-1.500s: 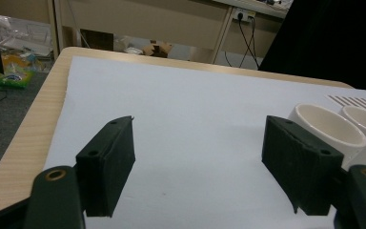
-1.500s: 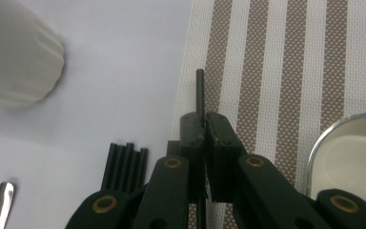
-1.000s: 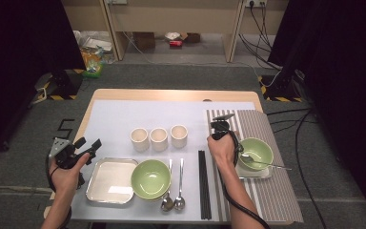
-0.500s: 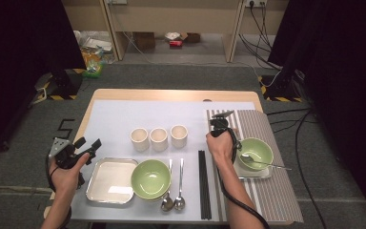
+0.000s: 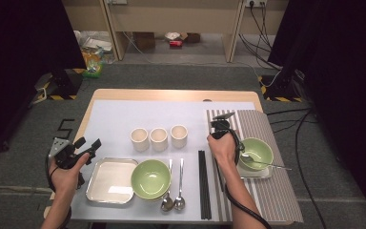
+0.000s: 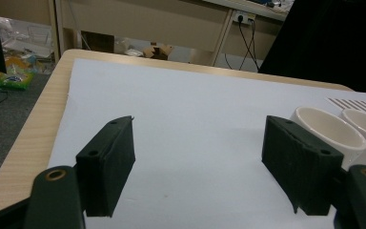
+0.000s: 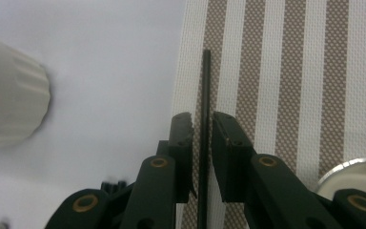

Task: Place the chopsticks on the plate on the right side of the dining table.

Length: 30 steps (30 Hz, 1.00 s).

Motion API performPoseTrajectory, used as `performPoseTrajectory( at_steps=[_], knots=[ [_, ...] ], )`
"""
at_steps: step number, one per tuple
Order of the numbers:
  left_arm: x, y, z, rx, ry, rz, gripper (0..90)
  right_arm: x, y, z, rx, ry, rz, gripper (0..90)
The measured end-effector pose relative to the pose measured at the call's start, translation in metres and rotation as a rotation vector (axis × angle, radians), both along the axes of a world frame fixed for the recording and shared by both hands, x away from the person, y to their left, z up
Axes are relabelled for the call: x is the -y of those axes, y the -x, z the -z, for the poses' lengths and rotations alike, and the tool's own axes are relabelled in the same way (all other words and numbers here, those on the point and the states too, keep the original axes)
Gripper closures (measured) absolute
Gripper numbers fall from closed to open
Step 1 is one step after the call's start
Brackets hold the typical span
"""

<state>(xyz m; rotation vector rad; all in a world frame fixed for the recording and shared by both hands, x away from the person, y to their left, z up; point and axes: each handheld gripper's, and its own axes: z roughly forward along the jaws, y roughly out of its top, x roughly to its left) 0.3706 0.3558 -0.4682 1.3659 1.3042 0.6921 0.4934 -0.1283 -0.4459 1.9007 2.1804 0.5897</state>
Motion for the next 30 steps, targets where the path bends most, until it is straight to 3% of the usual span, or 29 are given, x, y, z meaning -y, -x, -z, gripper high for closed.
performPoseTrajectory(
  at_steps=[8, 15, 30],
  knots=[
    [0.000, 0.000, 0.000, 0.001, 0.000, -0.001, 25.8, 0.003, 0.016, -0.014, -0.079, 0.018, -0.015, 79.3],
    [0.001, 0.000, 0.000, 0.002, -0.001, 0.003, 25.8, 0.006, 0.028, -0.016, -0.150, 0.033, -0.037, 79.4],
    [0.001, 0.000, 0.000, 0.001, -0.002, 0.002, 25.7, 0.005, 0.045, -0.014, -0.207, 0.048, -0.055, 80.9]
  ],
)
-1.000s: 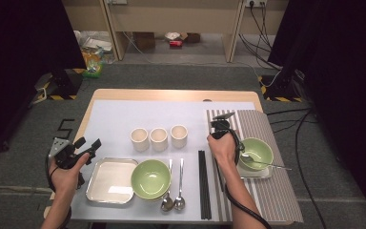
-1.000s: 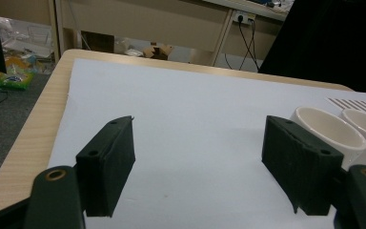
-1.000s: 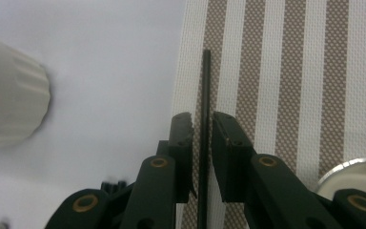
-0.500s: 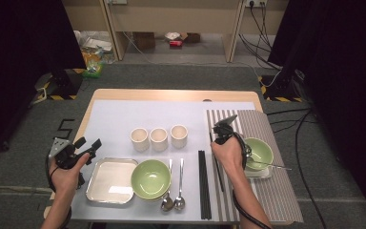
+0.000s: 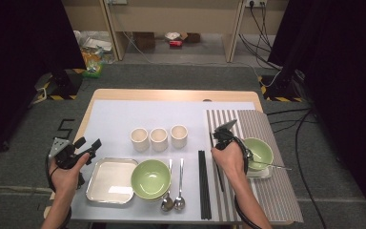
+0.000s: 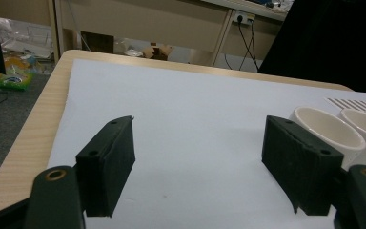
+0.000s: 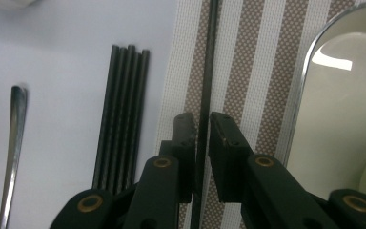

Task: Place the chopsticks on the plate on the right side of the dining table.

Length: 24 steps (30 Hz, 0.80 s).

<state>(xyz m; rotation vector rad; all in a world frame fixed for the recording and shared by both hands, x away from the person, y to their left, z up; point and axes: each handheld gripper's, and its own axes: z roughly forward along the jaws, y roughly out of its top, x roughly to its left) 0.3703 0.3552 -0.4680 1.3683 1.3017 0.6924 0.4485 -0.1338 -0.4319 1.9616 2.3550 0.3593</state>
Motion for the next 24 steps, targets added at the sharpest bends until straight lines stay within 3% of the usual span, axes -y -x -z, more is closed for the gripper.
performPoseTrajectory(
  at_steps=[24],
  knots=[
    [0.000, 0.000, 0.000, 0.001, -0.002, 0.001, 25.7, 0.001, 0.031, 0.006, -0.089, 0.032, 0.000, 81.2]
  ],
)
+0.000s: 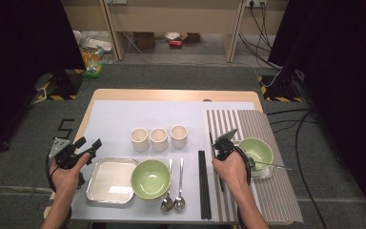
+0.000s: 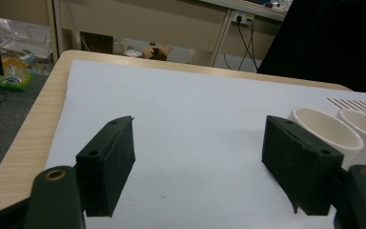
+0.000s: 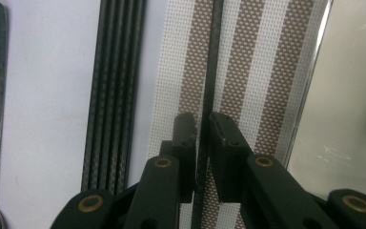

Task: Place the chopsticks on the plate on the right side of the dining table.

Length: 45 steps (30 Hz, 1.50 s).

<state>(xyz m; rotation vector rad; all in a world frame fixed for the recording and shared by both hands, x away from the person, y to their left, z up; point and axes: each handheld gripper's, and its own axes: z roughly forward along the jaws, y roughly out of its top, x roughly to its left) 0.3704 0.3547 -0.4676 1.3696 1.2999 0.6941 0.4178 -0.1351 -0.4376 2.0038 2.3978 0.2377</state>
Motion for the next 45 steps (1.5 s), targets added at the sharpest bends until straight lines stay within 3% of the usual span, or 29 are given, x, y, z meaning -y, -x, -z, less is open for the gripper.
performPoseTrajectory(
  at_steps=[10, 27, 38, 45],
  knots=[
    [0.0002, -0.0001, 0.0003, -0.002, -0.001, 0.002, 25.7, 0.0001, 0.0050, 0.0019, -0.029, 0.006, 0.002, 81.8],
    [0.0008, 0.0001, 0.0000, 0.000, -0.002, 0.003, 25.7, -0.0060, 0.0033, 0.0062, -0.065, 0.073, 0.001, 85.7],
    [0.0002, 0.0003, -0.0002, 0.002, -0.001, 0.001, 25.7, -0.0037, 0.0007, 0.0059, -0.084, 0.053, -0.015, 86.4],
    [0.0003, 0.0000, 0.0003, -0.001, -0.004, 0.001, 25.8, -0.0027, 0.0017, 0.0033, -0.067, 0.029, -0.024, 86.4]
  ],
)
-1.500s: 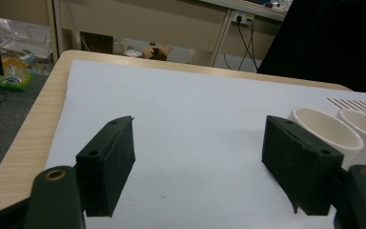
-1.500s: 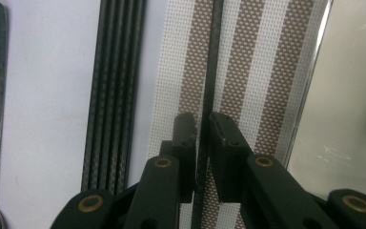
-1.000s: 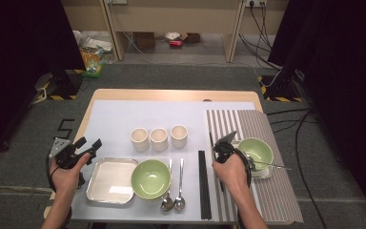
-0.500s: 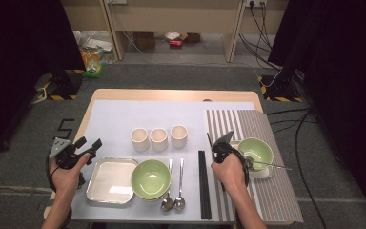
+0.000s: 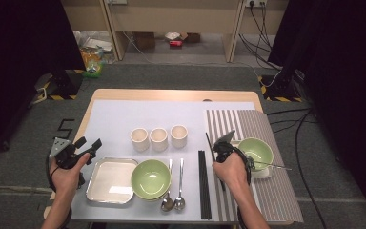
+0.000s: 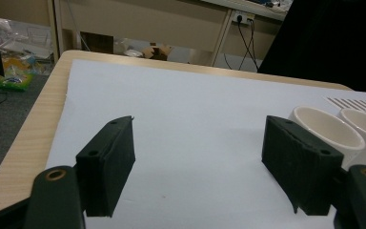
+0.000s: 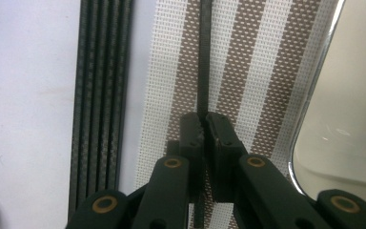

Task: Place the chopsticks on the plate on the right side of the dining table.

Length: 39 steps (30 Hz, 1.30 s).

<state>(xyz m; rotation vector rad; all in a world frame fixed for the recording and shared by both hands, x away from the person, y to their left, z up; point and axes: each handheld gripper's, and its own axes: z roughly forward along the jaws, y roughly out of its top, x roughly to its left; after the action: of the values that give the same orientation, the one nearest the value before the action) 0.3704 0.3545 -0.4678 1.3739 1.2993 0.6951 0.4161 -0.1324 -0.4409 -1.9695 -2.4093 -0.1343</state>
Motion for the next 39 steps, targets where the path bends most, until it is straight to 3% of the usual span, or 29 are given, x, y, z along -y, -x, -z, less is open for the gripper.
performPoseTrajectory(
  at_steps=[5, 12, 25, 30, 39],
  knots=[
    [0.000, 0.000, -0.001, 0.003, 0.004, -0.003, 25.8, -0.002, 0.003, -0.011, 0.025, -0.013, -0.014, 86.4],
    [0.000, 0.000, -0.001, 0.003, 0.004, -0.003, 25.8, 0.002, 0.005, -0.049, 0.107, -0.059, -0.057, 86.4],
    [-0.001, 0.000, 0.000, 0.002, 0.007, -0.005, 25.8, 0.036, -0.013, -0.104, 0.210, -0.078, -0.053, 86.4],
    [-0.001, 0.000, 0.000, 0.001, 0.007, -0.007, 25.7, 0.055, -0.023, -0.115, 0.232, -0.071, -0.020, 86.4],
    [-0.001, -0.001, 0.001, -0.001, 0.007, -0.007, 25.8, 0.079, -0.037, -0.120, 0.250, -0.046, -0.004, 86.3]
  ],
)
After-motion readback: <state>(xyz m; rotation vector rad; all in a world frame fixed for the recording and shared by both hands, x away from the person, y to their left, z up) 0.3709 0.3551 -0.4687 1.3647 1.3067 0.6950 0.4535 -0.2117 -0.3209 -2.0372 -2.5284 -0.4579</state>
